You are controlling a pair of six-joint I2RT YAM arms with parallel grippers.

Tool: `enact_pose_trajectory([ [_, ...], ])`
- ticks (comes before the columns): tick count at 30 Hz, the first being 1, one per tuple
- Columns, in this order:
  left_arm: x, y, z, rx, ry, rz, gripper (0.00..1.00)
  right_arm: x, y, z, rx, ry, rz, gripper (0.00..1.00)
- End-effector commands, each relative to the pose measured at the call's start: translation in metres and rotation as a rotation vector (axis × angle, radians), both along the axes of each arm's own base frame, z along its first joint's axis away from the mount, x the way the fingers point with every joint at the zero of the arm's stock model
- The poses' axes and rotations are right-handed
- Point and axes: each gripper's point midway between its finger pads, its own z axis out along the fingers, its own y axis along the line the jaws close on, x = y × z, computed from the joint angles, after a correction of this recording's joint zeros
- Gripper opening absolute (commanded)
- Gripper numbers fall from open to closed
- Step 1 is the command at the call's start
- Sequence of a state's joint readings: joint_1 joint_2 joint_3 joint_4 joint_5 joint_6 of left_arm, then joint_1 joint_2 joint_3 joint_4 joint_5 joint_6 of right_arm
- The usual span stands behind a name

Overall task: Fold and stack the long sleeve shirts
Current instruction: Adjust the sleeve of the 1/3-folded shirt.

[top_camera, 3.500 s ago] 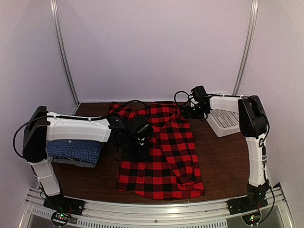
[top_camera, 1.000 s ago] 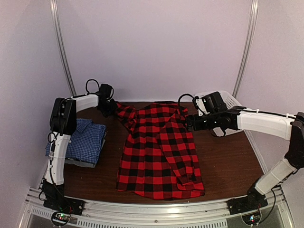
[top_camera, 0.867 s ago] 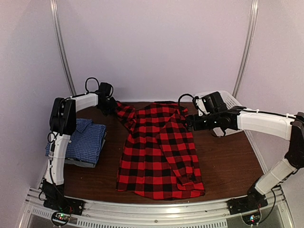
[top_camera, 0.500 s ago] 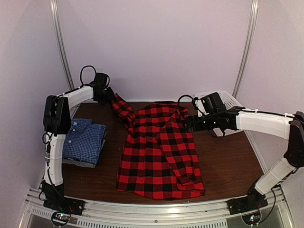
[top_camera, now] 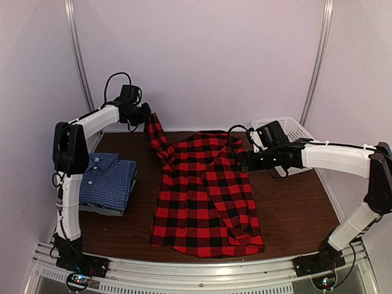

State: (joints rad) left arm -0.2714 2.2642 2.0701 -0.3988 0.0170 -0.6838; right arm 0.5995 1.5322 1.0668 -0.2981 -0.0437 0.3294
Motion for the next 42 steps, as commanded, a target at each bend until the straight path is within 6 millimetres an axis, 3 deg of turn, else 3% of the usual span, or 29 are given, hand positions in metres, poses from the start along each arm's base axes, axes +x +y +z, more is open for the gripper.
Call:
enact_pose_trajectory([
  [1, -0.028, -0.075, 0.018, 0.007, -0.062, -0.222, 0.0, 0.005, 0.002, 0.006, 0.007, -0.02, -0.019, 0.9],
  [4, -0.057, -0.126, 0.005, 0.026, -0.044, -0.337, 0.0, 0.005, -0.001, 0.009, 0.009, -0.034, -0.035, 0.9],
  [9, -0.113, -0.19, -0.032, 0.068, 0.018, -0.511, 0.0, 0.006, -0.01, 0.017, 0.012, -0.075, -0.078, 0.91],
  [14, -0.158, -0.224, -0.066, 0.119, 0.062, -0.664, 0.0, 0.007, -0.013, 0.019, 0.019, -0.091, -0.096, 0.91],
  [16, -0.169, -0.227, -0.077, 0.106, 0.09, -0.708, 0.01, 0.007, -0.012, 0.018, 0.021, -0.089, -0.096, 0.91],
  [18, -0.174, -0.227, -0.079, 0.104, 0.098, -0.729, 0.15, 0.008, -0.01, 0.016, 0.023, -0.084, -0.093, 0.91],
  [22, -0.177, -0.226, -0.072, 0.104, 0.088, -0.737, 0.35, 0.01, -0.007, 0.011, 0.028, -0.074, -0.087, 0.91],
  [25, -0.177, -0.224, -0.061, 0.093, 0.07, -0.727, 0.45, 0.01, -0.006, 0.009, 0.026, -0.069, -0.085, 0.91],
  [32, -0.16, -0.209, -0.039, 0.106, 0.017, -0.602, 0.49, 0.01, -0.006, 0.006, 0.018, -0.064, -0.084, 0.91],
  [36, -0.141, -0.199, -0.058, 0.124, 0.064, -0.545, 0.48, 0.01, -0.006, 0.005, 0.02, -0.062, -0.081, 0.91],
  [42, -0.124, -0.199, -0.094, 0.165, 0.119, -0.552, 0.49, 0.009, -0.005, 0.002, 0.02, -0.054, -0.076, 0.91],
])
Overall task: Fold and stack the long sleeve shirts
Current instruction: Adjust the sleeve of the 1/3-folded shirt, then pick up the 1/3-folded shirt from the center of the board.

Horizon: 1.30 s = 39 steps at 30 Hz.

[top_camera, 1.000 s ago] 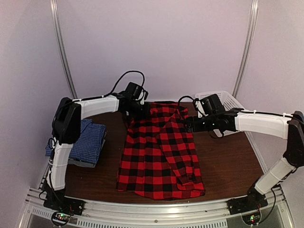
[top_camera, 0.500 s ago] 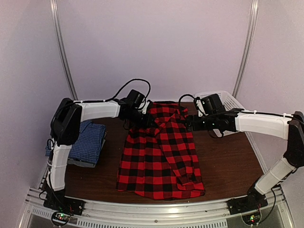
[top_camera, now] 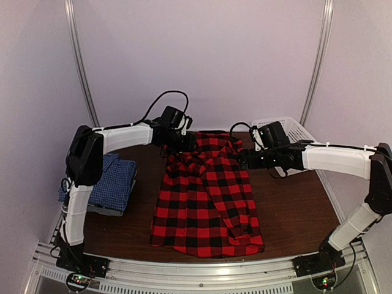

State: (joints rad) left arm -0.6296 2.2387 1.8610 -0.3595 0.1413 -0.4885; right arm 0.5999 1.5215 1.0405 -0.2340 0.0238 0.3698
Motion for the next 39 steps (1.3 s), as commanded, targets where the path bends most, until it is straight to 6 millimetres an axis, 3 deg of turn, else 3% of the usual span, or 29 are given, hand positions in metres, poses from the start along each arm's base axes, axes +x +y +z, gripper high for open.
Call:
enact_pose_trajectory([
  [1, 0.016, 0.007, -0.03, 0.054, 0.03, 0.024, 0.49, 0.0, 0.003, -0.003, 0.004, 0.0, 0.002, 0.91],
  [5, 0.023, 0.019, -0.054, 0.076, 0.073, 0.055, 0.49, -0.001, 0.002, -0.004, 0.002, 0.002, 0.003, 0.91],
  [12, 0.023, 0.038, -0.077, 0.103, 0.132, 0.099, 0.53, -0.001, 0.003, -0.008, 0.002, 0.013, 0.006, 0.91],
  [26, 0.015, 0.033, -0.106, 0.086, 0.215, 0.072, 0.56, 0.0, 0.006, -0.011, 0.002, 0.02, 0.013, 0.91],
  [31, 0.012, 0.026, -0.1, 0.053, 0.22, 0.042, 0.49, 0.001, 0.007, -0.013, 0.003, 0.023, 0.014, 0.91],
  [39, 0.014, 0.015, -0.066, -0.013, 0.179, 0.006, 0.27, 0.002, 0.009, -0.014, 0.005, 0.024, 0.017, 0.91],
])
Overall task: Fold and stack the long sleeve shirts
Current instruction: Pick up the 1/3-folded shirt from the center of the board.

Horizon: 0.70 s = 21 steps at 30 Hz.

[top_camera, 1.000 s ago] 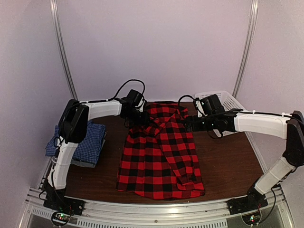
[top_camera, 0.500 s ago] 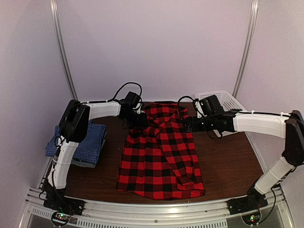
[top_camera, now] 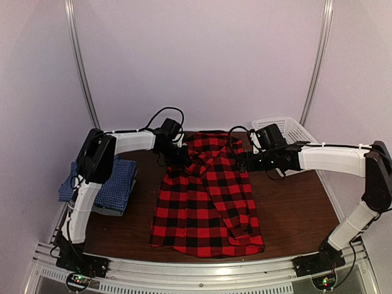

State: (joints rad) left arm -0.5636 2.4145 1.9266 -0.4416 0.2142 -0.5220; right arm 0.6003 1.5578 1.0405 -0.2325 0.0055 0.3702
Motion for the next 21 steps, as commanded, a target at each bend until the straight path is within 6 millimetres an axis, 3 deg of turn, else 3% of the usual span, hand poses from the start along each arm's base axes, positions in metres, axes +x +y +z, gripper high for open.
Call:
enact_pose_trajectory([
  [1, 0.003, -0.012, 0.026, -0.071, -0.033, -0.032, 0.24, 0.003, 0.006, 0.002, 0.016, -0.012, 0.003, 0.91],
  [7, -0.001, -0.02, 0.048, -0.13, -0.049, -0.066, 0.0, 0.004, 0.007, 0.001, 0.019, -0.012, 0.004, 0.91],
  [12, -0.006, -0.029, 0.076, -0.181, -0.087, -0.097, 0.0, 0.005, 0.007, 0.003, 0.023, -0.018, 0.002, 0.91],
  [16, -0.013, -0.042, 0.109, -0.23, -0.139, -0.144, 0.0, 0.007, 0.009, 0.008, 0.035, -0.032, 0.001, 0.91],
  [21, -0.035, -0.065, 0.144, -0.297, -0.179, -0.237, 0.0, 0.009, 0.01, 0.018, 0.056, -0.055, -0.002, 0.91],
])
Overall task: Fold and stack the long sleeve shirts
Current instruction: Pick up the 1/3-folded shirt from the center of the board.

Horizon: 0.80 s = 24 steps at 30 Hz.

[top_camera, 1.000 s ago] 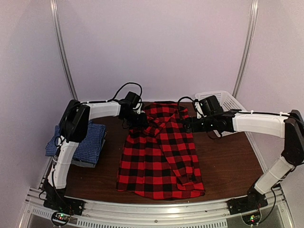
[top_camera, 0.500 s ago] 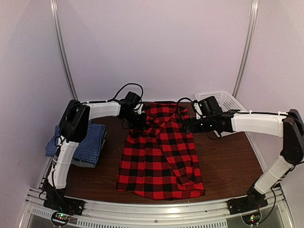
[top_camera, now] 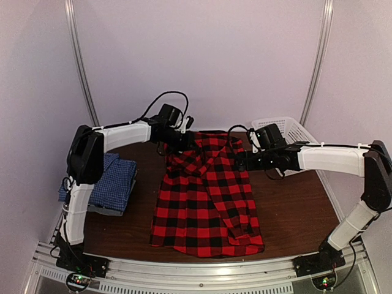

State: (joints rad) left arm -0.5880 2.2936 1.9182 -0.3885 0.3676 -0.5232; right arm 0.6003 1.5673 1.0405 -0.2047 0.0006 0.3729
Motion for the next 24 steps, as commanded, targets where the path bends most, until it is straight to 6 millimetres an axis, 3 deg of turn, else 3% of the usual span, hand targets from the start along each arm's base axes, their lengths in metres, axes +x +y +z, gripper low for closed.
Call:
enact_pose_trajectory([
  [1, -0.024, -0.033, 0.064, -0.122, -0.106, -0.126, 0.0, 0.005, 0.005, 0.018, 0.041, -0.046, -0.009, 0.91],
  [7, -0.073, -0.072, 0.052, -0.132, -0.072, -0.262, 0.0, 0.006, -0.015, 0.024, 0.026, -0.079, -0.079, 0.94],
  [13, -0.116, -0.098, 0.007, -0.11, 0.014, -0.35, 0.0, 0.001, -0.021, 0.01, 0.092, -0.049, -0.092, 0.95],
  [18, -0.134, -0.109, -0.028, -0.08, 0.073, -0.382, 0.0, -0.004, -0.01, -0.014, 0.173, 0.024, -0.054, 0.95],
  [24, -0.141, -0.112, -0.045, -0.067, 0.102, -0.385, 0.0, -0.007, 0.008, -0.035, 0.27, 0.094, -0.014, 0.95],
])
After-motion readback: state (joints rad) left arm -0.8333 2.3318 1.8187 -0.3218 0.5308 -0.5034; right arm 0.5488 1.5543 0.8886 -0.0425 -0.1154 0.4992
